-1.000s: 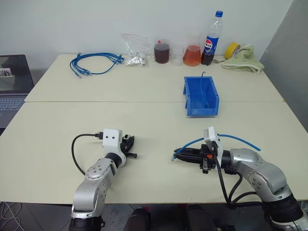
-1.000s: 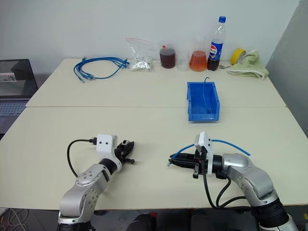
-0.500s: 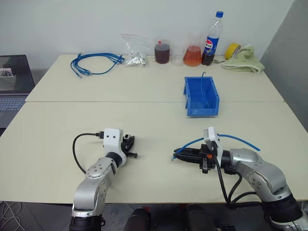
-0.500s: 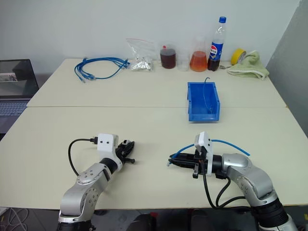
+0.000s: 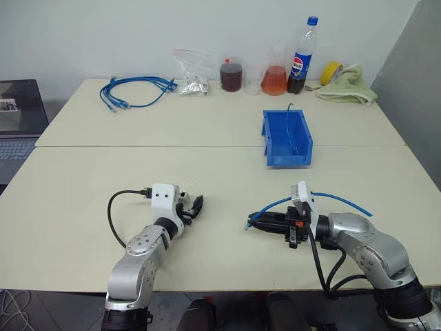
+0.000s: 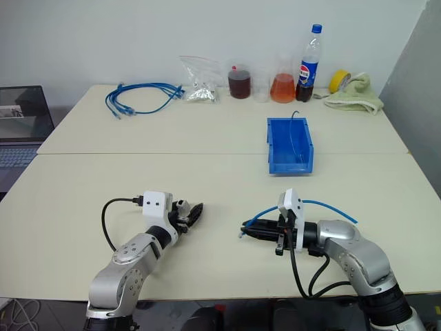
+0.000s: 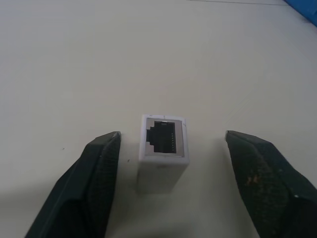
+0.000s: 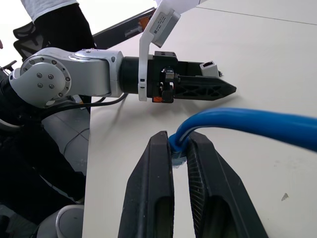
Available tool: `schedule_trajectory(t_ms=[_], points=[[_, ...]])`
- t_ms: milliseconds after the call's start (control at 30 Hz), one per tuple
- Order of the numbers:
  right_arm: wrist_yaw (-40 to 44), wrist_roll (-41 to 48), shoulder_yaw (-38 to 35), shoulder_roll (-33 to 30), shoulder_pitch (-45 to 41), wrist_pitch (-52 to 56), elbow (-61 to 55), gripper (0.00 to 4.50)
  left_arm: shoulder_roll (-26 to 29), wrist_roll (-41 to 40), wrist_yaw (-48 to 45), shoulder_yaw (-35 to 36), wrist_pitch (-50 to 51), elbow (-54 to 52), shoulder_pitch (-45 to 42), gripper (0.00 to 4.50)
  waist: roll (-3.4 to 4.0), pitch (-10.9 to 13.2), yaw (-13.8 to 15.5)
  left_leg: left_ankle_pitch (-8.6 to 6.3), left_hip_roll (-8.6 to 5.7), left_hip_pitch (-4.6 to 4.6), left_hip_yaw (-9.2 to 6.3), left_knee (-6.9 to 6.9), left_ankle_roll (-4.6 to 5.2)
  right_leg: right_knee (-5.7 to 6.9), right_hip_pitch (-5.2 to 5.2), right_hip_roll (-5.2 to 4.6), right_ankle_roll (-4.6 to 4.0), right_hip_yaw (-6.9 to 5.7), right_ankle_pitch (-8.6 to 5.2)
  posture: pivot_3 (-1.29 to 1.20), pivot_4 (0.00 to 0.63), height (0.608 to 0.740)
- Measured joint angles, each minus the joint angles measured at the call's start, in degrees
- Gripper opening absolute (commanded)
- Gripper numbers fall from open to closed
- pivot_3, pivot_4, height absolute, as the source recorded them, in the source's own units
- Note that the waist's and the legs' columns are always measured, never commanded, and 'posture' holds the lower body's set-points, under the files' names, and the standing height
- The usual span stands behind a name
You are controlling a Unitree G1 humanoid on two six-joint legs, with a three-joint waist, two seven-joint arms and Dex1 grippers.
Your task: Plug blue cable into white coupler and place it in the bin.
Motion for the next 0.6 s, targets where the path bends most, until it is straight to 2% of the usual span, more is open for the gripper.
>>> schedule_trajectory(t_ms=[200, 600], points=[[0.0, 0.0, 0.0, 0.0, 0.0, 0.0, 0.0, 0.11, 0.6, -0.1, -0.6, 0.0, -0.2, -0.1, 0.2, 4.5, 0.0, 0.0, 0.0, 0.0, 0.0, 0.0, 0.0, 0.0, 0.0, 0.0, 0.0, 0.01, 0.0, 0.0, 0.0, 0.0, 0.15, 0.74], [-0.5, -0.4, -0.1, -0.2, 0.2, 0.0, 0.0, 0.11, 7.6, 0.5, -7.4, -0.2, -3.6, 1.7, 1.1, 4.5, 0.0, 0.0, 0.0, 0.0, 0.01, -0.03, -0.03, -0.02, 0.0, -0.02, -0.02, 0.01, 0.0, -0.01, 0.0, 0.0, 0.15, 0.74]])
